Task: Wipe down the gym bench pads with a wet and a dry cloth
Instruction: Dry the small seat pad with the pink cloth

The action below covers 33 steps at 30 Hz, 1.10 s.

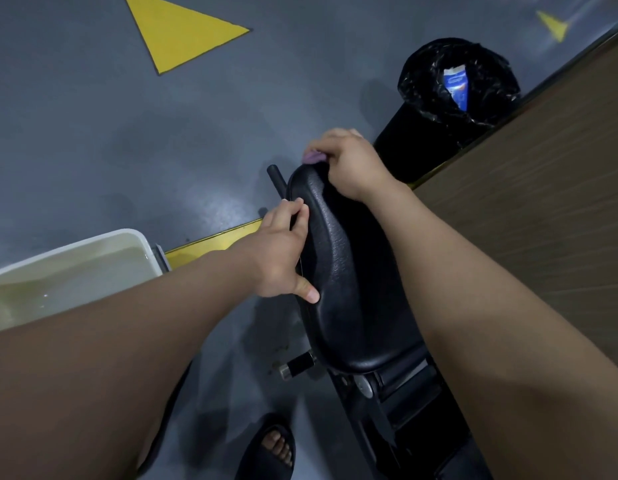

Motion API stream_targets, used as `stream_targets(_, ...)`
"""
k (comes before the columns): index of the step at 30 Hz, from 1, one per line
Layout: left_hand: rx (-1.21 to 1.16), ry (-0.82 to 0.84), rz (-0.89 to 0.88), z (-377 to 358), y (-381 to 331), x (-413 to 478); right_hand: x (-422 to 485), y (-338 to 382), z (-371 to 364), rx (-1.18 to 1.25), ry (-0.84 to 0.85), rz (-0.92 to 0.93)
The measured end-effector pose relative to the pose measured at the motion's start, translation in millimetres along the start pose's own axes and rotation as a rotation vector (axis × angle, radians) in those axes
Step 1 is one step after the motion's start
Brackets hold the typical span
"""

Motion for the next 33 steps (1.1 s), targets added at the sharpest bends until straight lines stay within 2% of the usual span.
stream_targets(2,-0.001,0.007,-0.003,-1,0,1,0,-26,9,0.014,-0.011,-0.101)
stream_targets(4,0.000,0.013,-0.008,-2,0,1,-2,-63,13,0.048,0.006,-0.348)
stream_targets(6,0.001,0.010,-0.010,-2,1,1,-1,-60,11,0.055,0.024,-0.407)
stream_targets(7,-0.004,0.014,-0.009,-2,1,1,3,-43,9,0.058,0.029,-0.344)
stream_targets(10,-0.001,0.020,-0.008,-1,1,1,3,22,-4,0.157,0.055,0.012)
stream_targets(12,-0.001,0.020,-0.010,-1,2,0,-1,28,-7,0.208,0.046,0.102)
stream_targets(13,0.005,0.013,-0.012,-1,2,0,-1,18,-2,0.223,0.018,0.044)
stream_targets(17,-0.014,0.008,-0.010,-3,2,1,-17,-59,20,0.178,-0.056,-0.447)
stream_targets(18,-0.019,0.008,-0.010,-3,2,1,-21,-68,20,0.177,-0.065,-0.496)
stream_targets(20,-0.019,0.016,-0.009,-4,2,3,-24,-58,21,0.179,-0.130,-0.448)
stream_targets(23,0.009,0.012,-0.005,-6,3,7,-28,-16,13,0.130,-0.142,-0.097)
stream_targets(24,0.007,0.013,0.002,-6,3,7,-28,-14,13,0.111,-0.139,-0.051)
stream_targets(25,0.003,0.011,0.004,-6,3,6,-30,-22,16,0.119,-0.137,-0.092)
stream_targets(29,-0.001,-0.006,-0.005,-4,0,3,-58,-80,26,0.220,-0.118,-0.462)
stream_targets(33,-0.001,0.000,0.001,-4,1,6,-123,-96,35,0.151,-0.055,-0.604)
Point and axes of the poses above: each hand's wrist, its own x-axis towards the middle knuckle, its own z-axis out of the back of the hand, y = z × x, the point moved 8 cm from there along x, towards the middle knuckle, and after that the axes turned 1 degree about x, right-handed, at the moved point
